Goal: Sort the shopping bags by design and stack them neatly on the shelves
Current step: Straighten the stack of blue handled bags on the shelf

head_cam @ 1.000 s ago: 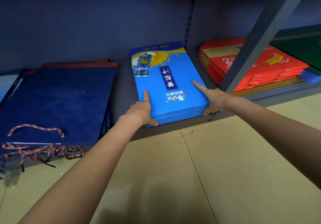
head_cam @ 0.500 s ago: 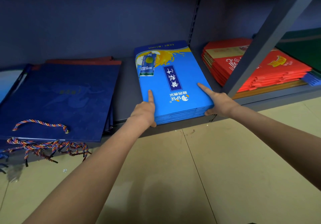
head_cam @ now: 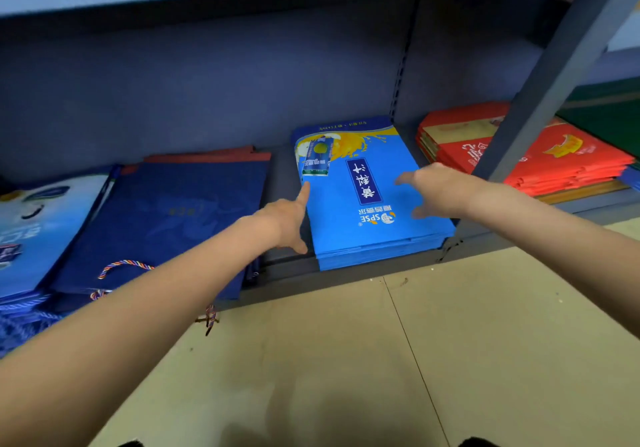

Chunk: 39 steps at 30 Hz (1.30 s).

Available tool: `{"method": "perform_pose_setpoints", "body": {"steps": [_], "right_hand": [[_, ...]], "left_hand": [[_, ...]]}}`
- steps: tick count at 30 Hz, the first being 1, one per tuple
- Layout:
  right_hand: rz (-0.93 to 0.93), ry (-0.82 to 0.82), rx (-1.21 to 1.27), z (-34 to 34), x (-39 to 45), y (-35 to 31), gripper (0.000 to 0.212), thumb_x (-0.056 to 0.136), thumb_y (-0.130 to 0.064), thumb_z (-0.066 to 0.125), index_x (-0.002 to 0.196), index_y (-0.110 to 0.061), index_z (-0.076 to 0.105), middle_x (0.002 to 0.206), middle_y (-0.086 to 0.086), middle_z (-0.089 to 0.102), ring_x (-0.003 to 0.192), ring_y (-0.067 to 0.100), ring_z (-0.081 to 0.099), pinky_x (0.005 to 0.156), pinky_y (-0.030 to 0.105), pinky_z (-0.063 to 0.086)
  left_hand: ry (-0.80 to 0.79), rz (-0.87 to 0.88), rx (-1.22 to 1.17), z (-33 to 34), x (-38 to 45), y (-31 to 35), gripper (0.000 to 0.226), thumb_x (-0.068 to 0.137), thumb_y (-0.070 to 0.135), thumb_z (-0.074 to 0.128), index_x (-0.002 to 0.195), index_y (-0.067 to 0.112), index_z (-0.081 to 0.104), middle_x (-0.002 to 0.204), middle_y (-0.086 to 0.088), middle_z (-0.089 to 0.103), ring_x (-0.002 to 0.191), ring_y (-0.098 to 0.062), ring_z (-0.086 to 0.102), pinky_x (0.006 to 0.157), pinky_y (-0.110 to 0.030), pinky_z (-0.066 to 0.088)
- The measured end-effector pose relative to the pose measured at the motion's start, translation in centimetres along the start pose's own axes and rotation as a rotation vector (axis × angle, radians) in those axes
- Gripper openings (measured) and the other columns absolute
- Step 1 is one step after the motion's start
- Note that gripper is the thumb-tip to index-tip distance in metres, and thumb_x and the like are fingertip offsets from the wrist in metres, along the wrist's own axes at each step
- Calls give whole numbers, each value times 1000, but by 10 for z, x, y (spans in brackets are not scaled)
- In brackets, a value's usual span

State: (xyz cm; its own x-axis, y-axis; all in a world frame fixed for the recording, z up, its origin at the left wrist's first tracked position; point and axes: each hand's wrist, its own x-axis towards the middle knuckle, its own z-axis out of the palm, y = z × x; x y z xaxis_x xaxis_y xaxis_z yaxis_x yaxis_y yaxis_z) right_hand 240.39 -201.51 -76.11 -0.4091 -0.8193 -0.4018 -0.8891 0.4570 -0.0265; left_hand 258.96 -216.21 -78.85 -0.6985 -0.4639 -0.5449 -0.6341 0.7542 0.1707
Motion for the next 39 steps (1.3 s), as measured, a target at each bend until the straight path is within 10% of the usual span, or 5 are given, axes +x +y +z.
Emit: {"method": "perform_pose_setpoints", "body": {"steps": [4,10,18,39], "right_hand": [[-100,-208,-1,14,28,-38,104,72,-42,78,150,-35,8,154,8,14,138,36,22,109,48,30],[31,-183,-145,39,39,-12,116,71,-39,80,146,-44,-8,156,7,-13,140,45,2,112,57,17],[46,-204,-131,47,37,27,118,75,-22,78,145,-43,-14,155,14,-3,129,38,40,100,44,42],[-32,-148,-58,63,48,46,115,72,-27,81,145,-49,-5,156,8,-10,138,37,24,105,46,38]], "left_hand": [[-84,37,-204,11,3,-11,115,80,33,73,148,12,-17,148,-11,36,131,-25,39,99,-27,36],[37,-23,-224,41,29,14,109,83,39,69,147,-5,-7,144,-21,36,129,-31,40,96,-30,37],[37,-55,-252,41,34,16,116,79,35,74,148,3,-14,141,-18,40,125,-31,44,95,-32,40],[114,-60,-181,76,40,21,114,85,13,68,144,20,-28,75,-2,44,74,-21,55,69,-29,46]]}}
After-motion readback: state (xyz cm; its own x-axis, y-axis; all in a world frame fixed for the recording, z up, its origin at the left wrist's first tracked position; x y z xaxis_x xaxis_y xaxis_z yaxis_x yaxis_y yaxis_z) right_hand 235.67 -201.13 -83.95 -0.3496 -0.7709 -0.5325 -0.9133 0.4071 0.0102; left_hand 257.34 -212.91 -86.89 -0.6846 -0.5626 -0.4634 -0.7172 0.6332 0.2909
